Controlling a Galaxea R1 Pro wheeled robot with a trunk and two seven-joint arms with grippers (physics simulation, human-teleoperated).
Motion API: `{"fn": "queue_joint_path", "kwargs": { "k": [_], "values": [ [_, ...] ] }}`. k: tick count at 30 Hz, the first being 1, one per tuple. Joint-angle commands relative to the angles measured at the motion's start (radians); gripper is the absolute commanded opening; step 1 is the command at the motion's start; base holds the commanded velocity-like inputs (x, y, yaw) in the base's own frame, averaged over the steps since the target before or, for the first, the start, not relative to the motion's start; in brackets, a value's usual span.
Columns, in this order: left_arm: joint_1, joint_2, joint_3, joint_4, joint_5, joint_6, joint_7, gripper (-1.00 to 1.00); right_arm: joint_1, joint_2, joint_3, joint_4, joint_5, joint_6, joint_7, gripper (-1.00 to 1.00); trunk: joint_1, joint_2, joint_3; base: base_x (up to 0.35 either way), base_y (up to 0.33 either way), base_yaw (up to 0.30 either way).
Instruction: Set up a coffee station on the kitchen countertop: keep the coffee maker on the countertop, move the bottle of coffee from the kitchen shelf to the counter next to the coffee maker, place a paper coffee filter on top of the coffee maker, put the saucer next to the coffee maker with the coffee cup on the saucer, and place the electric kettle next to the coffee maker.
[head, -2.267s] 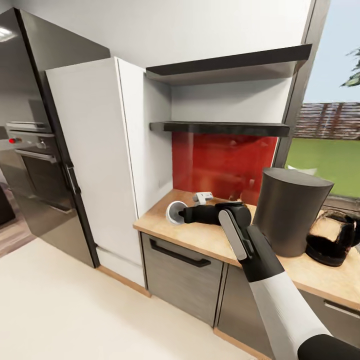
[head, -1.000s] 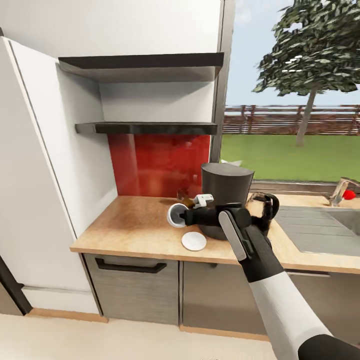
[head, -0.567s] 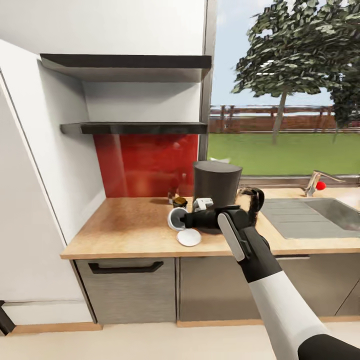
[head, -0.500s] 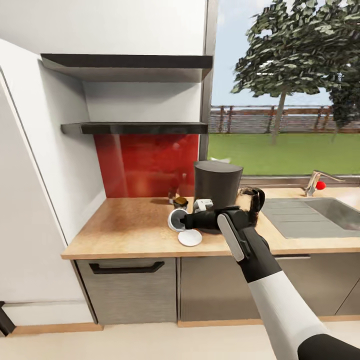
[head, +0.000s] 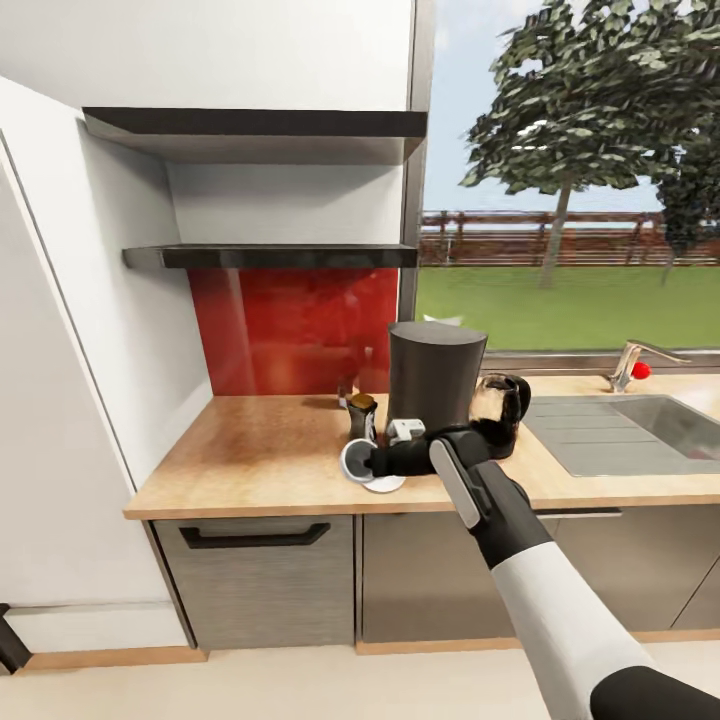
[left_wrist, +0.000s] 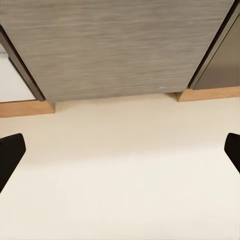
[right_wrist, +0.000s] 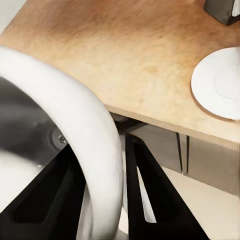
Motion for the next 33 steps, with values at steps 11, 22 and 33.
{"fn": "queue_joint_path", "kwargs": {
  "k": [11,22,33],
  "values": [
    [0.002,0.002,0.013,0.065,-0.002,-0.003,-0.004,1.0,-0.001,0.028,-0.124,0.034,-0.002,0.003,-0.3,-1.0,0.0,-0.001,0.0,0.0,0.0,0.0],
    [0.006,0.012,0.015,0.1,-0.002,-0.003,0.0,1.0,0.0,0.071,-0.231,0.042,-0.003,0.004,-0.52,-1.0,0.0,-0.001,0.0,0.0,0.0,0.0],
    [0.007,0.038,0.016,0.174,-0.002,-0.001,0.004,1.0,0.0,0.071,-0.385,0.141,-0.007,0.003,-0.593,-1.0,0.0,-0.001,0.0,0.016,0.02,0.0]
  ]
}}
